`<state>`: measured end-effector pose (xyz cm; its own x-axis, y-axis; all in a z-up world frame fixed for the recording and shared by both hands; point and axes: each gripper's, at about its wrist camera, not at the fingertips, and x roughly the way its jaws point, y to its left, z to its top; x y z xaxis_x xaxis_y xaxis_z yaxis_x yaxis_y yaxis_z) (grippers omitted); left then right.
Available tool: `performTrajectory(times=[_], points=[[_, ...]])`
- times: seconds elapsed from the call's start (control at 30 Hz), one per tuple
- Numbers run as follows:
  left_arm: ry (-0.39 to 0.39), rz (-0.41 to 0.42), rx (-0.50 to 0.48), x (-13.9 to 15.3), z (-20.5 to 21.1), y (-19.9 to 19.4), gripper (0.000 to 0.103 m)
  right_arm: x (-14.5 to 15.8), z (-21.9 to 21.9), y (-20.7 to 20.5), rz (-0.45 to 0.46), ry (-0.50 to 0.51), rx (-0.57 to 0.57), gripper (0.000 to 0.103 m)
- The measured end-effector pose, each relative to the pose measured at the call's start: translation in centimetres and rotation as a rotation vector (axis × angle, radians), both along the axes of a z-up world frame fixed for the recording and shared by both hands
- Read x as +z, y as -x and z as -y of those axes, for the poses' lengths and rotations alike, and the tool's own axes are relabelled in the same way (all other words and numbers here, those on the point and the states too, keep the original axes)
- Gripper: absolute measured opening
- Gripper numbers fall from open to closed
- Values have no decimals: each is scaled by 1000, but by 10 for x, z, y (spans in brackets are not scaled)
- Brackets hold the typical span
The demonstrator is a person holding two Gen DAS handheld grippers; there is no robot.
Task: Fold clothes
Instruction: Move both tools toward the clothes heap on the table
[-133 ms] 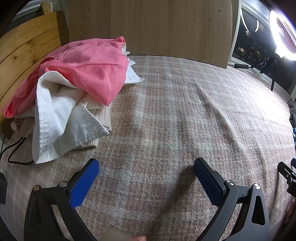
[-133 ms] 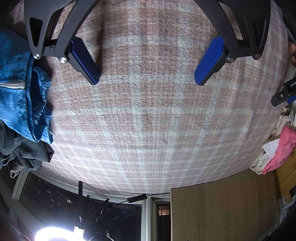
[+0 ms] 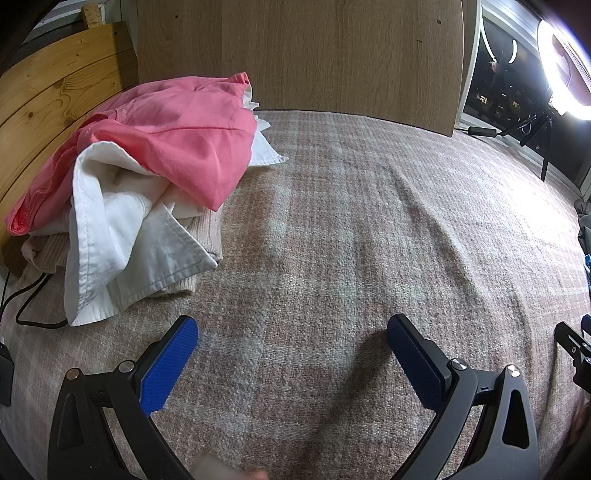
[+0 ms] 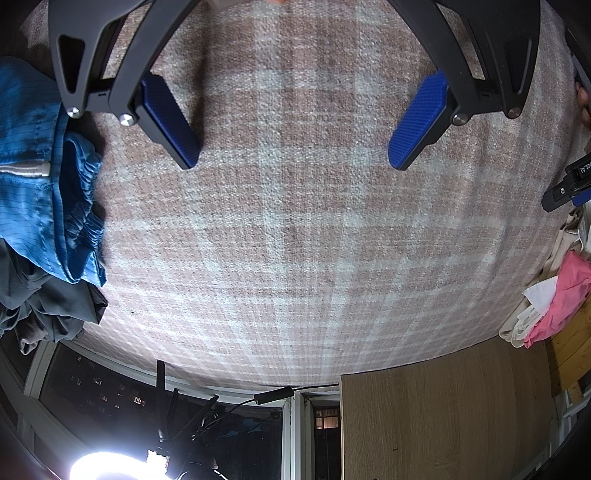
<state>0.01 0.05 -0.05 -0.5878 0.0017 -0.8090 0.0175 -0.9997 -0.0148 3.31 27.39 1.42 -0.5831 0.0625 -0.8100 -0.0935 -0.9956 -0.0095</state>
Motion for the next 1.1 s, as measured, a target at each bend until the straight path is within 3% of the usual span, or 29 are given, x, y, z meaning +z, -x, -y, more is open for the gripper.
performTrajectory(times=[0.53,0.63,0.9,1.1], points=[[-1,21,-25,2,-1,0,101,2,-2,2,43,5,-34,103],[-19,-1,-56,26,-2,-7,101,8,-2,2,72,-1,-53,103],[-46,-58,-133,85,-4,-30,101,56,-15,-22,34,-11,-83,103],[-31,-71,-171,110,3,-46,101,74,-11,-51,-1,-25,-111,103]])
